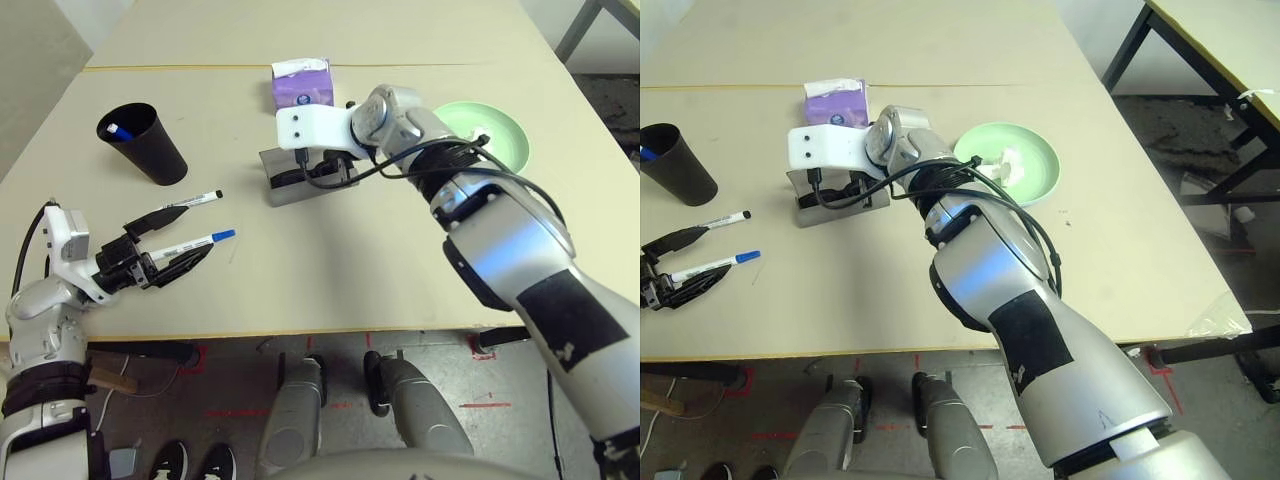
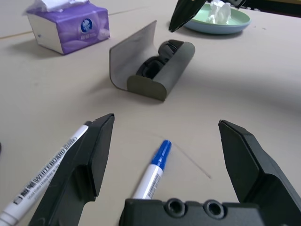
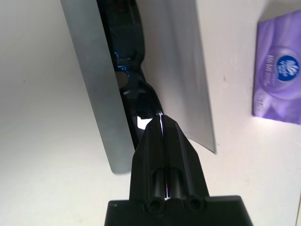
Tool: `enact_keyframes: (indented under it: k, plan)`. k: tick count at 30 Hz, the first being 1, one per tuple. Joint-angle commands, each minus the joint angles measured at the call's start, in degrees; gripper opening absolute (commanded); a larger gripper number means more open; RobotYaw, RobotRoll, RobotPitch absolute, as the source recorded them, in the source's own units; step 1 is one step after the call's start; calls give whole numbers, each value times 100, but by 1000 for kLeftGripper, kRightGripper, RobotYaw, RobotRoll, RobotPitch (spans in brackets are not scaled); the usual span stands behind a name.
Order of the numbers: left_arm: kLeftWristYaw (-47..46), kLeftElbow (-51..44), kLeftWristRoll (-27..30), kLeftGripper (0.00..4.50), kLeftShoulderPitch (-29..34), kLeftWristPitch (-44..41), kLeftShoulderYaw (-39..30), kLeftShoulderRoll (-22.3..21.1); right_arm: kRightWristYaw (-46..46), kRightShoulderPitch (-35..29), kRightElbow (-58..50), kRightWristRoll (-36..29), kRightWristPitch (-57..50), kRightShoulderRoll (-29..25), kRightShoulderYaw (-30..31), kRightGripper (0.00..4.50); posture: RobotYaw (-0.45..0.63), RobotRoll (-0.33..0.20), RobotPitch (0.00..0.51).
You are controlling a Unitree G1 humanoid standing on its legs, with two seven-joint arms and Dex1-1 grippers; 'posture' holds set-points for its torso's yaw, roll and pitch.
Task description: Organize and tidy the items on the table.
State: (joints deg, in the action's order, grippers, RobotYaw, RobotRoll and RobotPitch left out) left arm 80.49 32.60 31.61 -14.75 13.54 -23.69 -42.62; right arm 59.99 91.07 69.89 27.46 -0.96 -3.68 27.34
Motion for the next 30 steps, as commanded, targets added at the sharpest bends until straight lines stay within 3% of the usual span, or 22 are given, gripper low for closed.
enact_keyframes:
  k: [1,4,8,13,17,21,25,28,30]
  plan:
    - [39,170,-93,4500,-46,67,82,51,732,-6,-644,-392,-318,-249,-292,42,-1,0,216]
    - [16,185,-89,4500,-72,81,89,102,1449,-534,-1857,-735,-984,-770,-472,42,-1,0,214]
    - [-11,156,-80,4500,-22,79,92,156,2130,-1736,-4107,-1141,-2263,-1693,-712,42,-3,0,214]
    - [-64,46,-59,4500,4,-13,104,140,2229,-3623,-6923,-2257,-4081,-2777,-1873,42,-17,0,210]
    - [-55,47,-59,4500,-99,-135,125,11,1898,-4859,-8079,-2931,-4710,-3336,-2676,42,-46,0,206]
    - [8,114,-82,4500,-225,-233,164,-103,1389,-5751,-8686,-3457,-4829,-3478,-3322,930,-73,0,203]
    - [47,213,-119,4500,-396,-276,213,-169,1038,-6409,-8915,-3687,-4290,-3666,-3545,2440,-85,0,200]
    - [81,283,-132,4500,-476,-280,232,-201,1045,-6583,-8903,-4278,-4682,-3730,-3704,3602,-83,0,199]
    - [89,297,-134,4500,-506,-285,241,-217,963,-6701,-8851,-4481,-4326,-3672,-3786,4437,-83,0,199]
